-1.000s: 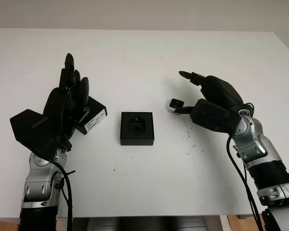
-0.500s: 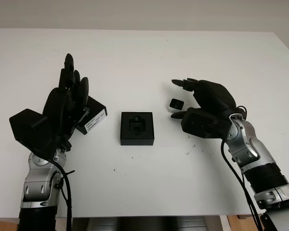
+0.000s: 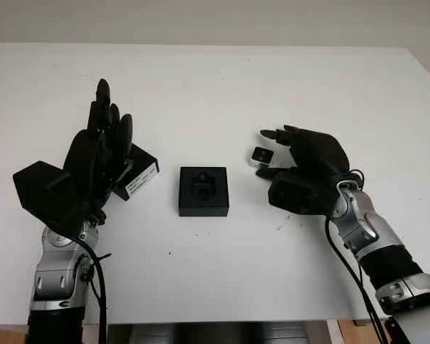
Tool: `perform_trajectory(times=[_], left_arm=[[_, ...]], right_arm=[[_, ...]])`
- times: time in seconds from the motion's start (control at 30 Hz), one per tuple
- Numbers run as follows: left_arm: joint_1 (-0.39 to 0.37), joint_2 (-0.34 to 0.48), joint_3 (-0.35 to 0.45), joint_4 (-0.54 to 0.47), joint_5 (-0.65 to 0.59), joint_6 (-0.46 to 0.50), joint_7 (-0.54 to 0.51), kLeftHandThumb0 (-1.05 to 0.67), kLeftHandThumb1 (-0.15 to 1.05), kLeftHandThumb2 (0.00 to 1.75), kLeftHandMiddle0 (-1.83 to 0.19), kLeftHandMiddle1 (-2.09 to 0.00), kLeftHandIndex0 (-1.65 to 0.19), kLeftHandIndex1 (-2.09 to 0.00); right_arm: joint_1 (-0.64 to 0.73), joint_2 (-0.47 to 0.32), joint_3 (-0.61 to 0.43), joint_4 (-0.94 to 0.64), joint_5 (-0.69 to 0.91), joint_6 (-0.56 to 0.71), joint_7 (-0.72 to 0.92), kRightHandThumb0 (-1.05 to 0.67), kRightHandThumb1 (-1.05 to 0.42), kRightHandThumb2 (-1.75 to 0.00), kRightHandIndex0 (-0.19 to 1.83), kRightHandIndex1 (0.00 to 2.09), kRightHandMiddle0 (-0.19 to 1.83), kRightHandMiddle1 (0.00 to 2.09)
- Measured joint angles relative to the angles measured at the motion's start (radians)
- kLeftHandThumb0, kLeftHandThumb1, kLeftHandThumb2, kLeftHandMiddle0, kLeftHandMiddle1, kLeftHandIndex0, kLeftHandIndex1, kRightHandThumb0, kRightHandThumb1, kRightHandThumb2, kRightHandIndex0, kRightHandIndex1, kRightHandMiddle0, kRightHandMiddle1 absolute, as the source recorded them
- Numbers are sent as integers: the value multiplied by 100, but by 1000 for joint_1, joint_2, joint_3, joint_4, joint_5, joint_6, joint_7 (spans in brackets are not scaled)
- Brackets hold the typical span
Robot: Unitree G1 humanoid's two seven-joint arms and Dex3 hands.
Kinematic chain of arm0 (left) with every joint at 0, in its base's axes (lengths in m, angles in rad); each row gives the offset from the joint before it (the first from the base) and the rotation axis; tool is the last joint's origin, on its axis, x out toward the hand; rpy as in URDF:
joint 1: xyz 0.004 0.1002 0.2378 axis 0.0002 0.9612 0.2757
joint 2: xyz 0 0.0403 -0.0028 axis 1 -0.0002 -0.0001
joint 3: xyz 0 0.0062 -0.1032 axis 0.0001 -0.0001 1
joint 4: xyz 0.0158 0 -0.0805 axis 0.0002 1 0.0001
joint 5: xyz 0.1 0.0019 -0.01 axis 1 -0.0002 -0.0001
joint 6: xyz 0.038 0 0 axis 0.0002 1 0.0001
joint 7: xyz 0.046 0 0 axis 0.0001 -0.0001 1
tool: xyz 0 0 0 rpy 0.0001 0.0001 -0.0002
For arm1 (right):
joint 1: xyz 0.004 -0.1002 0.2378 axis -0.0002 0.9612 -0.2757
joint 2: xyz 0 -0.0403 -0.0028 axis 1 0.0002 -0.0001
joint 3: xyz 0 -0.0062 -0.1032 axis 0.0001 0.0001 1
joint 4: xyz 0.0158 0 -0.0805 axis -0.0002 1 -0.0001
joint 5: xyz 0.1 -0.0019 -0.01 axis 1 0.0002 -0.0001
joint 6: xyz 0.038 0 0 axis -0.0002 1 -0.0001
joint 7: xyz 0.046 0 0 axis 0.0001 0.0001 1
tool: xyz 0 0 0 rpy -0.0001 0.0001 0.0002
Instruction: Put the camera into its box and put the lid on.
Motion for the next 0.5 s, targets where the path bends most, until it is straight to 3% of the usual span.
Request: perform_trajectory(times=[0.3, 0.4, 0.5], left_arm=[[0, 1, 0, 3, 0, -4, -7, -77, 105, 54, 19, 0, 19, 0], [0, 4, 1, 3, 0, -4, -7, -77, 105, 55, 19, 0, 19, 0], [0, 8, 1, 3, -2, -4, -7, -77, 105, 55, 19, 0, 19, 0]], right_arm=[[-26, 4, 4, 73, 1, -8, -15, -67, -89, -6, 37, 7, 53, 25], [-29, 5, 9, 86, 1, -14, -26, -65, -89, -5, 40, 6, 33, 74], [-36, 6, 16, 100, 1, -15, -40, -64, -89, -6, 41, 7, 32, 91]])
